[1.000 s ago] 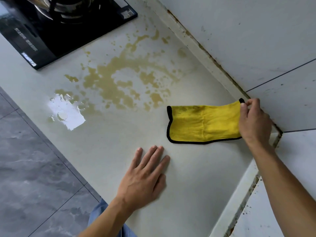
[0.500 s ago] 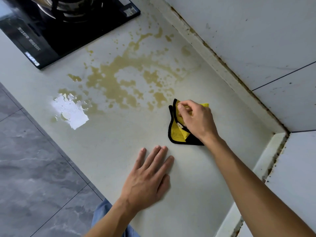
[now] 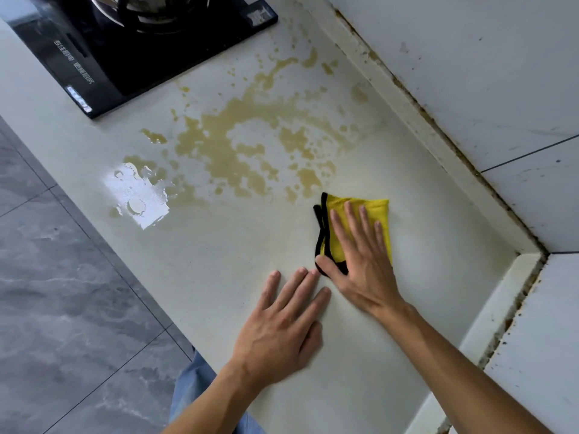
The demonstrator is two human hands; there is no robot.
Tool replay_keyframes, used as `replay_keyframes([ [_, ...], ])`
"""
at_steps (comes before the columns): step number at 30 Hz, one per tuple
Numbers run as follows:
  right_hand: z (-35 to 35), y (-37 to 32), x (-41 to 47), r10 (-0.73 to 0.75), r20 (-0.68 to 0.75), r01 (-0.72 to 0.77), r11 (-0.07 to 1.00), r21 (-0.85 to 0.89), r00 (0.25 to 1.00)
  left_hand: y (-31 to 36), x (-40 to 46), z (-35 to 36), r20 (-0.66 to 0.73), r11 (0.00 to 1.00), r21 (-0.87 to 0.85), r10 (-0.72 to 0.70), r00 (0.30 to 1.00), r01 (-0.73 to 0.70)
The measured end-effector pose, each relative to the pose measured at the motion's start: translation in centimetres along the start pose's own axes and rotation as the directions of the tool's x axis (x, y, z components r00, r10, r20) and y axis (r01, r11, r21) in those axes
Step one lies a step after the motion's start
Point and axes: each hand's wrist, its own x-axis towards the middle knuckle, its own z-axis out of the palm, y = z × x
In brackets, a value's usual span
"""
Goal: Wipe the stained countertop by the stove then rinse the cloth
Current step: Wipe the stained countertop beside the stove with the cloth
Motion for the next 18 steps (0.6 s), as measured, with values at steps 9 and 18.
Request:
replay_keyframes([
  [9,-0.7,-1.2,7.6,0.236,-0.081,-0.240,0.969,-0.049,0.968,0.1,0.1,0.0,0.001,1.000,-0.027,-0.013,1.000,0.013],
  [18,0.7,-2.8,5.4,-0.216,0.044,0.220,0.971,-0.096,0.975,0.1,0.1,-0.4,0.027,1.000,-0.026,-0.016,1.000,0.016],
])
